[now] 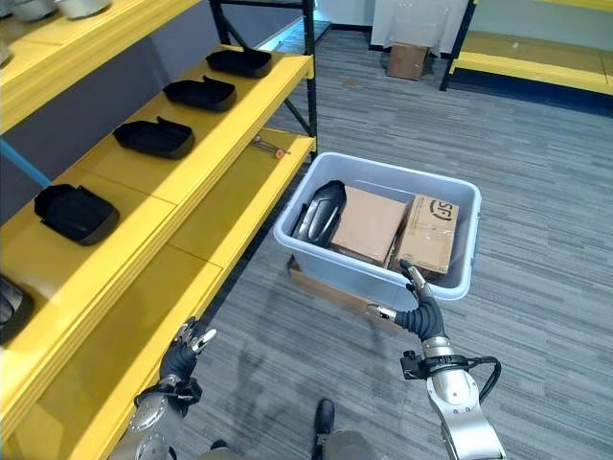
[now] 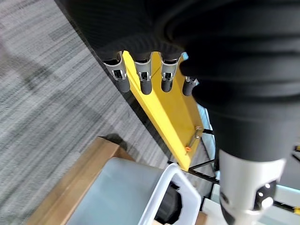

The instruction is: Move parts from the plastic box to the shelf.

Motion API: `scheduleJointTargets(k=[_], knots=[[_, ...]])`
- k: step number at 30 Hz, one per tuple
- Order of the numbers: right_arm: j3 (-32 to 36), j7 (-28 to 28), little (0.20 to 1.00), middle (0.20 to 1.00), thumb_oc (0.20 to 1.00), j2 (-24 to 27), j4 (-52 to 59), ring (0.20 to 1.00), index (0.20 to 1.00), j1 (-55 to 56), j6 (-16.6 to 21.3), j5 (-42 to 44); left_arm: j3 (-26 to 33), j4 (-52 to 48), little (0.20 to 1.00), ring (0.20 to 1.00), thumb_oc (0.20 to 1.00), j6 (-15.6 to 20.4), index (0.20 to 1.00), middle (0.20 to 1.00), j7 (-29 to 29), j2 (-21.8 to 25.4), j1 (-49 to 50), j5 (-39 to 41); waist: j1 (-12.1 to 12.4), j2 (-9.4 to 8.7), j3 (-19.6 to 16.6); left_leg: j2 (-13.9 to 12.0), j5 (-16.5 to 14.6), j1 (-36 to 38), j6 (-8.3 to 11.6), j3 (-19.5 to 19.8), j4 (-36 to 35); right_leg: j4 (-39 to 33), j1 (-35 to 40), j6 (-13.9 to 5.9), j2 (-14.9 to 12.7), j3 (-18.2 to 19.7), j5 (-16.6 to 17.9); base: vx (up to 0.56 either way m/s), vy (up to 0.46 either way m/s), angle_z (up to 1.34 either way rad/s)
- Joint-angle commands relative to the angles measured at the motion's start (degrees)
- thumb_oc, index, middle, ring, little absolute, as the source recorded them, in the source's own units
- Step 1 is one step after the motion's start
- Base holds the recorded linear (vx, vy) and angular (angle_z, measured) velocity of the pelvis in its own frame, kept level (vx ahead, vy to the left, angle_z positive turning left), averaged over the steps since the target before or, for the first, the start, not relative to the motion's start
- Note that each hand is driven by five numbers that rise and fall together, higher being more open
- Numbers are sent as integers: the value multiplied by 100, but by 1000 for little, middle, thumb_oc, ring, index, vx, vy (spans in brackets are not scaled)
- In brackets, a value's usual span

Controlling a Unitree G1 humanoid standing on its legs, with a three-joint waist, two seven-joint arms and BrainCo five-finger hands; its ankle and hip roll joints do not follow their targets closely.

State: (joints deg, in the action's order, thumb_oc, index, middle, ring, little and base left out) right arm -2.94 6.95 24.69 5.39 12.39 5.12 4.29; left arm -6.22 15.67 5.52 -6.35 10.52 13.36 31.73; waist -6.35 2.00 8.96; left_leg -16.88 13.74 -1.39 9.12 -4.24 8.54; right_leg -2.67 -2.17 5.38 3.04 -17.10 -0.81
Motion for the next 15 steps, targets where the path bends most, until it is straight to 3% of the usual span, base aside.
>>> scheduleJointTargets(k=[1, 2, 3, 4, 5, 7, 8, 11, 15], knots=[[201, 12, 1000, 1000, 1000, -44, 378, 1000, 1000, -105, 375, 136, 262, -383, 1000, 1000, 1000, 209, 1000, 1000, 96, 358, 14, -116, 163, -275, 243, 648, -804, -388, -553, 315, 1825, 210, 180, -605, -392, 952, -302, 69, -201, -37], [229, 20, 1000, 1000, 1000, -46, 375, 1000, 1000, -78, 372, 124, 270, -396, 1000, 1000, 1000, 202, 1000, 1000, 92, 342, 28, -113, 196, -315, 291, 730, -927, -622, -615, 259, 1844, 222, 232, -590, -425, 958, -336, 44, -65, -80], [244, 47, 1000, 1000, 1000, -68, 324, 1000, 1000, -111, 364, 137, 279, -388, 1000, 1000, 1000, 204, 1000, 1000, 88, 346, 48, -120, 306, -381, 378, 1159, -1329, -1062, -730, 326, 1592, 233, 310, -655, -477, 1055, -361, 91, 1, -81], [230, 44, 1000, 1000, 1000, -84, 320, 1000, 1000, -128, 371, 124, 291, -379, 1000, 1000, 1000, 225, 1000, 1000, 84, 338, 76, -98, 346, -399, 364, 1265, -1389, -1162, -753, 377, 1230, 241, 313, -709, -484, 1103, -384, 150, 55, -51], [224, 58, 1000, 1000, 1000, -95, 308, 1000, 1000, -129, 383, 102, 299, -351, 1000, 1000, 1000, 245, 1000, 1000, 60, 330, 67, -89, 365, -386, 391, 1184, -1249, -1242, -695, 415, 727, 237, 382, -740, -466, 1115, -426, 183, 82, -27], [199, 82, 1000, 1000, 1000, -127, 250, 1000, 1000, -96, 404, 84, 249, -278, 1000, 1000, 1000, 261, 1000, 1000, 39, 320, 35, -118, 420, -320, 415, 1095, -635, -1342, -558, 538, -286, 239, 471, -759, -398, 1136, -479, 251, 125, -102], [172, 138, 1000, 1000, 1000, -126, 136, 1000, 1000, -125, 410, 13, 249, -218, 1000, 1000, 1000, 295, 1000, 1000, 9, 329, -26, -152, 510, -258, 427, 1180, -433, -1516, -436, 825, -908, 229, 628, -779, -345, 1273, -589, 339, 187, -66], [124, 123, 1000, 1000, 1000, -133, 101, 1000, 1000, -172, 398, -19, 253, -178, 1000, 1000, 1000, 314, 1000, 1000, 1, 300, -47, -141, 549, -198, 380, 1137, -277, -1473, -320, 950, -1125, 243, 828, -829, -360, 1476, -746, 230, 155, -19], [-38, -50, 1000, 1000, 1000, -170, 121, 1000, 1000, -232, 353, -77, 275, -197, 1000, 1000, 1000, 369, 1000, 1000, -20, 268, -40, -31, 640, -198, 239, 1086, -452, -1144, -412, 826, -878, 231, 1044, -963, -591, 1817, -808, 339, 331, -88]])
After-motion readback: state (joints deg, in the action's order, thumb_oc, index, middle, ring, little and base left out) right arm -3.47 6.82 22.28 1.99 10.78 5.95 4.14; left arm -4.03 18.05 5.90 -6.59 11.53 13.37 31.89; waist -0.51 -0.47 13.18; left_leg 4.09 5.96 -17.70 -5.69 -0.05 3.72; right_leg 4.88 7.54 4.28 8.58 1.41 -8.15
